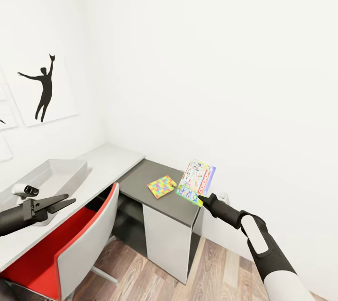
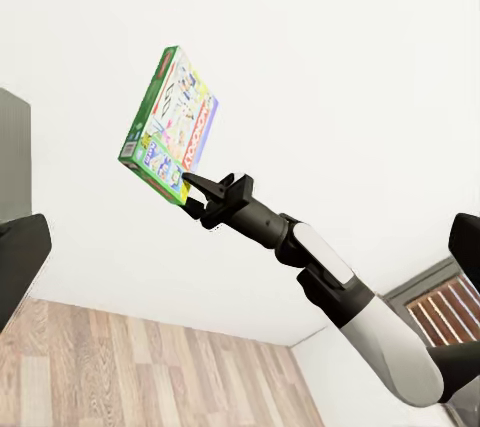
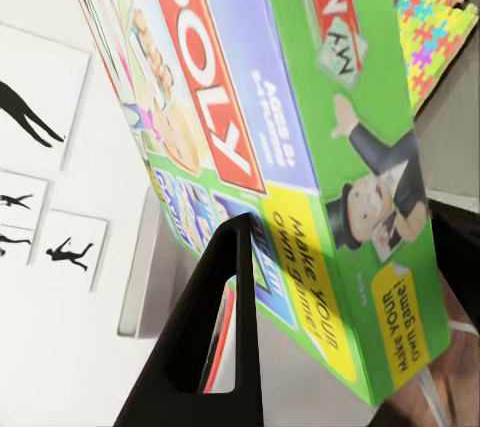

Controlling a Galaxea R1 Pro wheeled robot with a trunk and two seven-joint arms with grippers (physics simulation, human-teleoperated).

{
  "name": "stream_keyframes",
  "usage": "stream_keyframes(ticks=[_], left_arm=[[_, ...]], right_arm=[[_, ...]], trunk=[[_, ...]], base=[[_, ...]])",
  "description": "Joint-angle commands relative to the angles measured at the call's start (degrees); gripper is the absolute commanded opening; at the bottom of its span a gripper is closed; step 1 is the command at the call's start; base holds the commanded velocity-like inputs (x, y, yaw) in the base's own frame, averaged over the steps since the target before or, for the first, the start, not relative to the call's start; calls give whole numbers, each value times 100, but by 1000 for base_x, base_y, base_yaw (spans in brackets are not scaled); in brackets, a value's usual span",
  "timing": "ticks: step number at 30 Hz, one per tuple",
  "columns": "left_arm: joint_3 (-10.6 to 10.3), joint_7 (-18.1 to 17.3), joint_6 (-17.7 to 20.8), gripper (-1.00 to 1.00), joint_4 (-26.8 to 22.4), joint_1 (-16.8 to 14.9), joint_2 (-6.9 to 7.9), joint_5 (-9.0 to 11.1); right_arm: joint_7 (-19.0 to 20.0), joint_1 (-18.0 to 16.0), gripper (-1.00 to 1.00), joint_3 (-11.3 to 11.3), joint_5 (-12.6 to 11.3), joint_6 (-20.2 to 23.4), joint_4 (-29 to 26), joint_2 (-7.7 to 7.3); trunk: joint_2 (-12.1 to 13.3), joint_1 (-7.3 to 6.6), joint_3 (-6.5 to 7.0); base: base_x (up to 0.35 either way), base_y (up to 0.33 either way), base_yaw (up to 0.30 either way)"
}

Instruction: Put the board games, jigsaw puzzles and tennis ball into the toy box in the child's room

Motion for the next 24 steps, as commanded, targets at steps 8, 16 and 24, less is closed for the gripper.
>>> stream_keyframes(ticks=[8, 16, 24], left_arm=[[-2, -15, 26, 100, 2, -9, 0, -1], [-2, -16, 26, 100, 2, -9, -4, -1], [-2, -16, 26, 100, 2, -9, -4, -1]], right_arm=[[20, -6, -100, -16, -30, 42, -5, 1], [27, -9, -100, -21, -30, 45, -5, 1], [12, -5, -100, -16, -30, 42, -5, 1]], trunk=[[-11, 3, -12], [-11, 3, -12], [-11, 3, -12]], base=[[0, 0, 220], [0, 0, 10], [0, 0, 174]])
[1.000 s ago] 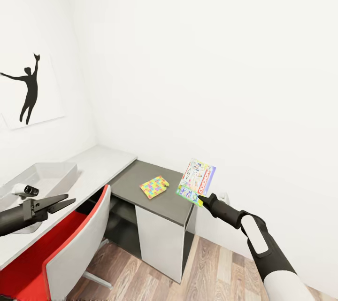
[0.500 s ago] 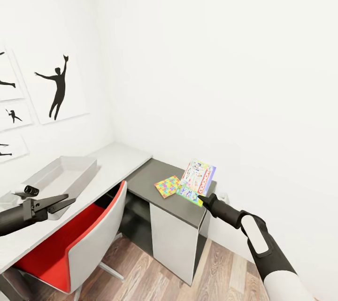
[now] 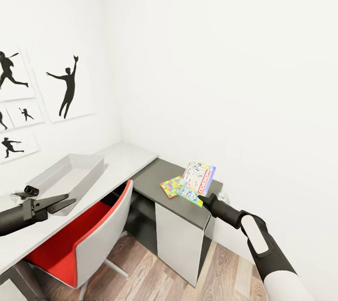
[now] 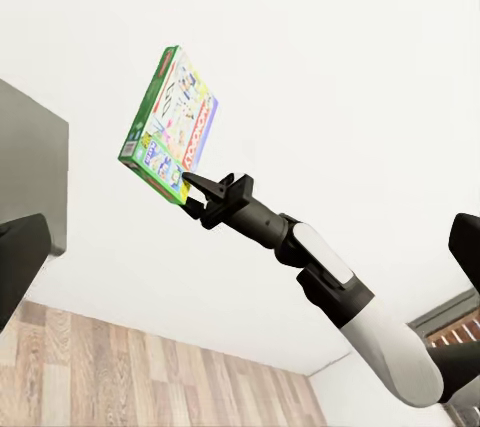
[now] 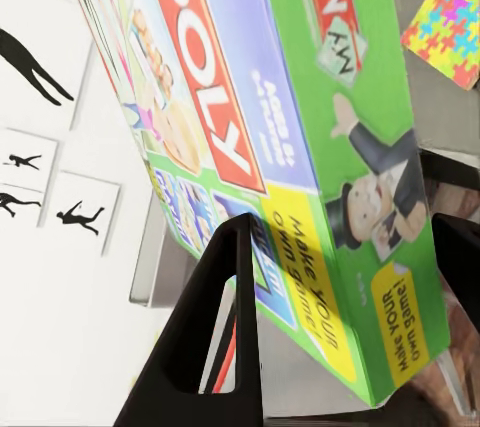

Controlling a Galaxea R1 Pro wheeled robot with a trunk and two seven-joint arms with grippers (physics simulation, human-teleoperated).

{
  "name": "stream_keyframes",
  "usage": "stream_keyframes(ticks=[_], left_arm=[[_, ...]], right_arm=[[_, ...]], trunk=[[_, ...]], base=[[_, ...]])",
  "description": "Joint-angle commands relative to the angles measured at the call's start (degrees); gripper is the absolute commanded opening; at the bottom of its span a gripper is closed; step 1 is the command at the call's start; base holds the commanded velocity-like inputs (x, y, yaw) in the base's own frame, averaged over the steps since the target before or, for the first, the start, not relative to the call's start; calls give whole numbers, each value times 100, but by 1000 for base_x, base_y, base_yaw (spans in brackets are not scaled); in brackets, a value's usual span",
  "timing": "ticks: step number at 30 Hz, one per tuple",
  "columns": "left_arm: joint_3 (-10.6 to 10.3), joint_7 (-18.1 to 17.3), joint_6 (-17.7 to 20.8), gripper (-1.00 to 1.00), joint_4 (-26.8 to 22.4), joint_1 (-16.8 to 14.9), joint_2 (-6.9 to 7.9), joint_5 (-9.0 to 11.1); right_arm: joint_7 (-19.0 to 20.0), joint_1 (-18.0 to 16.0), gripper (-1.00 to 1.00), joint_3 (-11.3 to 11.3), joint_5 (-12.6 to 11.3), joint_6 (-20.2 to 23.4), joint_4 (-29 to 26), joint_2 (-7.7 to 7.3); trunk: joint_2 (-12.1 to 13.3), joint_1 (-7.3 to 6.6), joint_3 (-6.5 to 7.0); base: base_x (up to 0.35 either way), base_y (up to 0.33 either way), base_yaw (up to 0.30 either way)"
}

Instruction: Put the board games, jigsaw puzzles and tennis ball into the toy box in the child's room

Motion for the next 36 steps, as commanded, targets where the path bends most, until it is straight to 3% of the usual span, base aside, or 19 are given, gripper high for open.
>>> stream_keyframes(ticks=[1, 36], left_arm=[[-2, -15, 26, 100, 2, -8, 2, -1], [-2, -16, 26, 100, 2, -8, -4, -1]], right_arm=[[15, -5, -100, -15, -9, 39, -3, 1], [13, -2, -100, -9, -9, 42, -3, 1]], trunk=[[-11, 3, -12], [-11, 3, -12]], base=[[0, 0, 270], [0, 0, 287]])
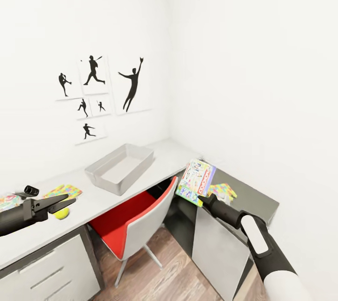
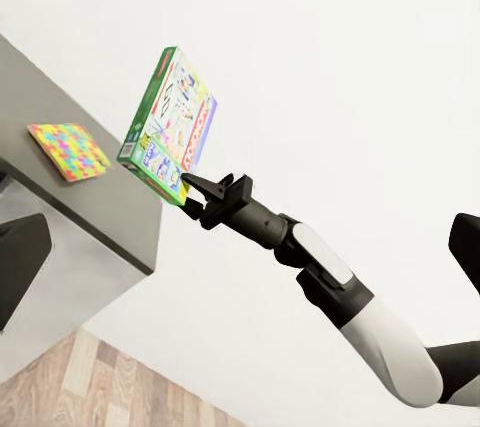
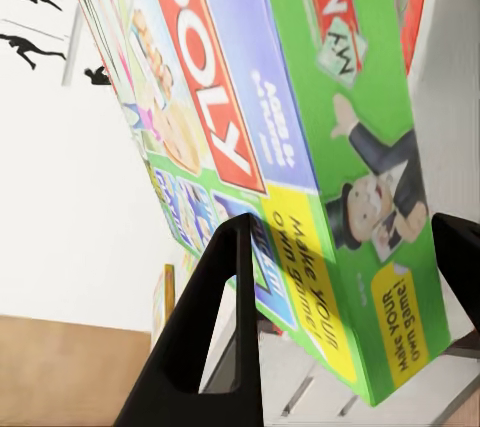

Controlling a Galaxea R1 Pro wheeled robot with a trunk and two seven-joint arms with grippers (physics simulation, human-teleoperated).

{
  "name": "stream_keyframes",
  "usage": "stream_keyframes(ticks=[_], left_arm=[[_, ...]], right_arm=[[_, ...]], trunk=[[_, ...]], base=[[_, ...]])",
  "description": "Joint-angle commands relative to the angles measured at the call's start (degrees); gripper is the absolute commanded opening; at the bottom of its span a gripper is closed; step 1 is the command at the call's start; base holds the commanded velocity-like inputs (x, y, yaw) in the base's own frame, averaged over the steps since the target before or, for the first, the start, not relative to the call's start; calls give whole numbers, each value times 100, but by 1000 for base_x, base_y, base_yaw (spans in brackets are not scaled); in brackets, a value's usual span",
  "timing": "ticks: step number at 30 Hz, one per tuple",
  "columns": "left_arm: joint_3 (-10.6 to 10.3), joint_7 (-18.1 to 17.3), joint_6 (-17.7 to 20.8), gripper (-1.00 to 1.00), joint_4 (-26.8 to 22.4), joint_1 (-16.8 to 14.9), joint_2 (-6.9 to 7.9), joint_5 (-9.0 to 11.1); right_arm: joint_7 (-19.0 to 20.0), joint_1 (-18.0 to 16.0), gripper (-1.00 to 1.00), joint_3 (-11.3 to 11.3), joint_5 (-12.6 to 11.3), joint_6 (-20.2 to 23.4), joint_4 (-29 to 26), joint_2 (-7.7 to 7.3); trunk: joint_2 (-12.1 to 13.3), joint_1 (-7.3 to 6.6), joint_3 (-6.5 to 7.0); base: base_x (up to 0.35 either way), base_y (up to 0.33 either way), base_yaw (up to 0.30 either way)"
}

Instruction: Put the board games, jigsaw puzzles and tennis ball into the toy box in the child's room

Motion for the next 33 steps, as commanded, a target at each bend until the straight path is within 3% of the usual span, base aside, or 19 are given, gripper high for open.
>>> stream_keyframes(ticks=[1, 22, 33], left_arm=[[-2, -14, 26, 100, 2, -9, 0, -2], [-2, -14, 26, 100, 2, -9, 0, -2], [-2, -14, 26, 100, 2, -9, 0, -2]], right_arm=[[15, -4, -100, -14, -33, 42, -4, 1], [41, -8, -100, -13, -34, 47, -9, 1], [33, -4, -100, -12, -33, 47, -227, 5]], trunk=[[-11, 3, -12], [-11, 3, -11], [-11, 3, 6]], base=[[0, 0, 266], [0, 0, 35], [81, 0, 202]])
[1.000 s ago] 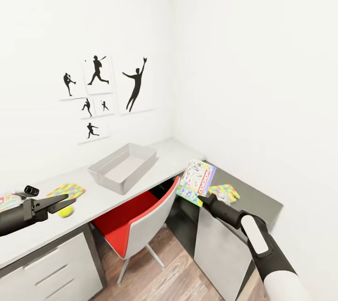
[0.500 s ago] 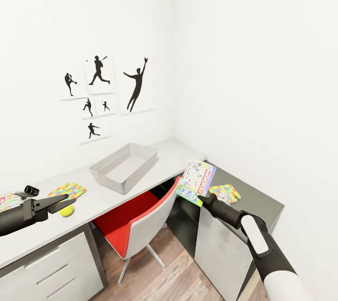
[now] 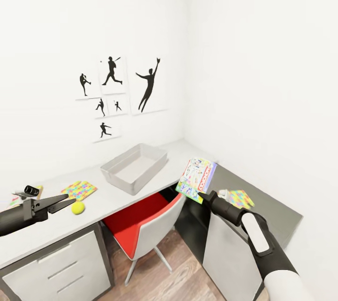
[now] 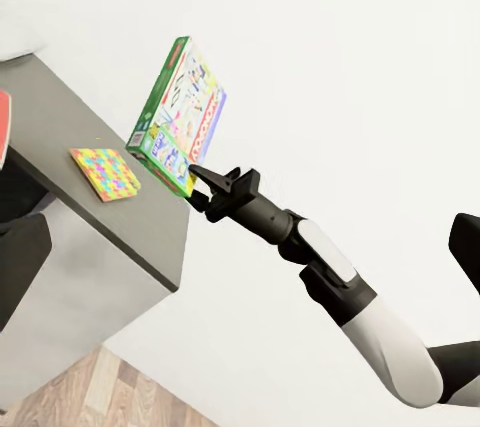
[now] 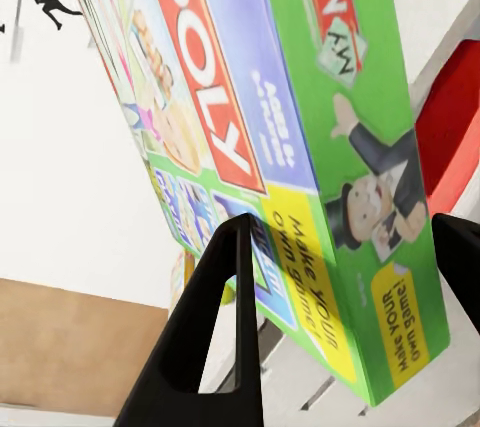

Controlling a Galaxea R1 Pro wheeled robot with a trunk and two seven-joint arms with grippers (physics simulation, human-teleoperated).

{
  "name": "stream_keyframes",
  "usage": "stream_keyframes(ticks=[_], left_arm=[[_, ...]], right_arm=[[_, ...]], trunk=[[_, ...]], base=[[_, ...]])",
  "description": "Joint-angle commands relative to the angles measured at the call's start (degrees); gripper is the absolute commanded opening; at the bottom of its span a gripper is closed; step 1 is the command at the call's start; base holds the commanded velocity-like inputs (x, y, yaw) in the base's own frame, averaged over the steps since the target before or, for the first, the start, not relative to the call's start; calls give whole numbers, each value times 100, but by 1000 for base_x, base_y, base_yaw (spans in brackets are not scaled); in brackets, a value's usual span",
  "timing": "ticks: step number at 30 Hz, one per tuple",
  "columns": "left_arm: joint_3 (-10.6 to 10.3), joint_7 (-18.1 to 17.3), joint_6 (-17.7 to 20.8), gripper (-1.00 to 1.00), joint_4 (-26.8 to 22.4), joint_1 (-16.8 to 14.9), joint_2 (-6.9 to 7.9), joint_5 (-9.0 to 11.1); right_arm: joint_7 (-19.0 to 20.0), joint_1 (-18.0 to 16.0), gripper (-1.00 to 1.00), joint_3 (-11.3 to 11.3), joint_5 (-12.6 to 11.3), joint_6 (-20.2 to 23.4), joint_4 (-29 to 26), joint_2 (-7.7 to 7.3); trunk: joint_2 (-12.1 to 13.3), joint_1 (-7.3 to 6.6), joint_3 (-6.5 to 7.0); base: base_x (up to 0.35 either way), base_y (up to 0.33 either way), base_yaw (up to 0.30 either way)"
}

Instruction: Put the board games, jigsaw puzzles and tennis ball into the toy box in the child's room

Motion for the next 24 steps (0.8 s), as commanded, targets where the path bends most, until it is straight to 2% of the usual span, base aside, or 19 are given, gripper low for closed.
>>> stream_keyframes(ticks=[1, 17, 20, 24], left_arm=[[0, -15, 26, 100, 1, -7, 1, 0], [1, -32, 26, 100, 1, -7, 10, 6], [0, -37, 26, 100, 1, -7, 5, 8], [-1, -38, 26, 100, 1, -7, 7, 10]], right_arm=[[15, -5, -100, -14, -14, 39, -3, 0], [-47, -8, -100, -4, -34, 119, -43, 42], [-153, -54, -100, 107, -30, 396, -53, 86], [-619, -511, -100, 169, -84, 926, -61, 114]], trunk=[[-11, 4, -12], [-11, 4, -11], [-11, 4, -11], [-11, 4, -11]], base=[[128, 0, 57], [11, 0, 4], [0, 0, 0], [10, -1, 0]])
